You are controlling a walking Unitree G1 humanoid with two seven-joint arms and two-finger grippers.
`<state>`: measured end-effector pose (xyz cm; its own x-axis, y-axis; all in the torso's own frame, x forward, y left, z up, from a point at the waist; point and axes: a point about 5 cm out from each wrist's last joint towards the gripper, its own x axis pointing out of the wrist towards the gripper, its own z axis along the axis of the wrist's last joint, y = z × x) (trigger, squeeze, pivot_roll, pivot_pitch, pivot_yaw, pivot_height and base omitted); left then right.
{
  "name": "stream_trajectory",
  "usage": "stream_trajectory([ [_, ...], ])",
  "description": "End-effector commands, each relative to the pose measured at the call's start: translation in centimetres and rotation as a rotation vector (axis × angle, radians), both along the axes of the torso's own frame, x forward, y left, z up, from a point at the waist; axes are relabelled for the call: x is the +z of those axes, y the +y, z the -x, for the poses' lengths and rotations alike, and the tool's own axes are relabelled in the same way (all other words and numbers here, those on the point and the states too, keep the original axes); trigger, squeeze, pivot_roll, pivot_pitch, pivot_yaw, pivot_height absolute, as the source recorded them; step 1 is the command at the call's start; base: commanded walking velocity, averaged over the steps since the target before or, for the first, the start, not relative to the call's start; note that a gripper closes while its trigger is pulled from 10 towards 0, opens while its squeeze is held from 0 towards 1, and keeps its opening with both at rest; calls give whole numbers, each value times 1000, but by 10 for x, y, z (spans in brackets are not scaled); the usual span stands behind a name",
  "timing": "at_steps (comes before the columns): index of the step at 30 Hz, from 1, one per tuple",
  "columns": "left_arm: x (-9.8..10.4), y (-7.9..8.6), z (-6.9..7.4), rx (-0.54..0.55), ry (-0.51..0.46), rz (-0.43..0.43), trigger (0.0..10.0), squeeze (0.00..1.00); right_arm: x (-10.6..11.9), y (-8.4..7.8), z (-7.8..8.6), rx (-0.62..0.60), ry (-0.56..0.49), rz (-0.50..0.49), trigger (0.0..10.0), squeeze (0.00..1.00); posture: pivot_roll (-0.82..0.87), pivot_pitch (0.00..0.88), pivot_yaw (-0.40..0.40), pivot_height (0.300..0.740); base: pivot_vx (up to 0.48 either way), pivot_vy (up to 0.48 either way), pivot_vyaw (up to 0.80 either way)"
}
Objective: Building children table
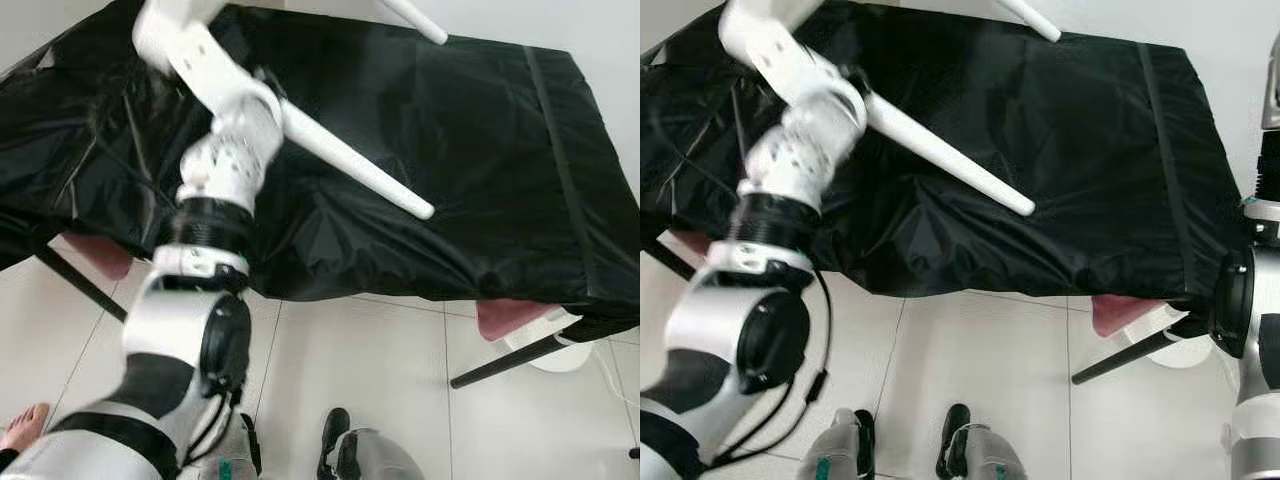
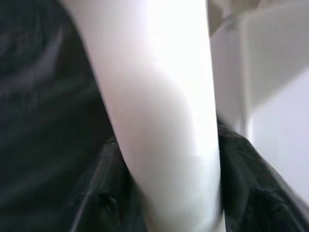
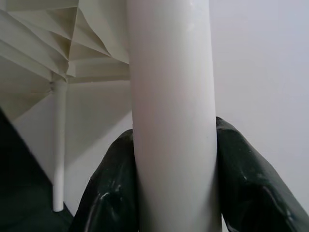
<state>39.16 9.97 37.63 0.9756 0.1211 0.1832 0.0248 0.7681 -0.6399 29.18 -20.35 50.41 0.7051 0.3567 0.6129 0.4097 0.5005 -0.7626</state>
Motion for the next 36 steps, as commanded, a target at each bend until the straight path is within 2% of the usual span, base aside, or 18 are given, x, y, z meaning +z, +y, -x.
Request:
stream_trajectory([
  [1, 95, 5, 42, -85, -538, -154, 0, 0, 17, -9, 35, 5, -224, -53, 0, 0, -16, 139, 10, 740, 0, 0, 0],
  [4, 106, -3, 49, -120, -587, -193, 0, 0, -6, -24, 27, -42, -204, -163, 0, 0, -12, 144, 17, 740, 0, 0, 0],
  [11, 113, -15, 59, -158, -632, -252, 0, 0, -32, -30, 18, -61, -167, -263, 0, 0, -6, 154, 18, 740, 0, 0, 0],
  [13, 114, -28, 67, -218, -653, -257, 0, 0, -75, -38, 7, -93, -57, -385, 0, 0, 7, 168, 11, 740, 0, 0, 0],
  [15, 112, -38, 74, -242, -671, -285, 0, 0, -111, -43, 5, -129, -14, -480, 0, 0, 10, 169, 8, 740, 0, 0, 0],
  [16, 108, -47, 77, -260, -674, -299, 0, 0, -139, -49, 3, -162, 18, -585, 0, 0, 8, 179, 4, 740, 0, 0, 0],
  [17, 108, -47, 77, -260, -674, -299, 0, 0, -139, -49, 3, -162, 18, -585, 0, 0, 8, 179, 4, 740, 0, 0, 0],
  [18, 105, -55, 79, -290, -671, -298, 0, 0, -161, -54, 2, -208, 59, -630, 0, 0, 9, 180, 3, 740, 0, 0, 0],
  [20, 105, -55, 79, -290, -671, -298, 0, 0, -161, -54, 2, -208, 59, -630, 0, 0, 9, 180, 3, 740, 0, 0, 0],
  [22, 100, -69, 82, -346, -658, -290, 0, 0, -202, -59, 1, -251, 148, -716, 0, 0, 1, 185, 9, 740, 0, 0, 0],
  [23, 100, -69, 82, -346, -658, -290, 0, 0, -202, -59, 1, -251, 148, -716, 0, 0, 1, 185, 9, 740, 0, 0, 0],
  [26, 92, -77, 79, -381, -628, -292, 0, 0, -226, -55, -3, -183, 223, -873, 0, 0, -8, 188, 11, 740, 0, 0, 0],
  [29, 86, -79, 75, -389, -609, -308, 0, 0, -226, -54, -7, -163, 238, -895, 314, 0, -8, 188, 11, 740, 0, 0, 0],
  [30, 81, -80, 72, -395, -595, -319, 0, 0, -226, -52, -7, -156, 248, -908, 1451, 0, -8, 188, 11, 740, 0, 0, 0],
  [31, 72, -81, 67, -403, -555, -342, 5294, 0, -228, -54, -7, -147, 248, -975, 10000, 0, -2, 186, 17, 740, 0, 0, 0],
  [33, 49, -87, 59, -428, -479, -388, 10000, 0, -229, -53, -7, -133, 243, -1018, 10000, 39, 7, 190, 12, 740, 0, 0, 0],
  [34, 41, -88, 57, -434, -459, -410, 10000, 0, -230, -52, -7, -122, 245, -1036, 10000, 39, 7, 190, 12, 740, 0, 0, 0],
  [36, 41, -88, 57, -434, -459, -410, 10000, 0, -230, -52, -7, -122, 245, -1036, 10000, 39, 7, 190, 12, 740, 0, 0, 0],
])
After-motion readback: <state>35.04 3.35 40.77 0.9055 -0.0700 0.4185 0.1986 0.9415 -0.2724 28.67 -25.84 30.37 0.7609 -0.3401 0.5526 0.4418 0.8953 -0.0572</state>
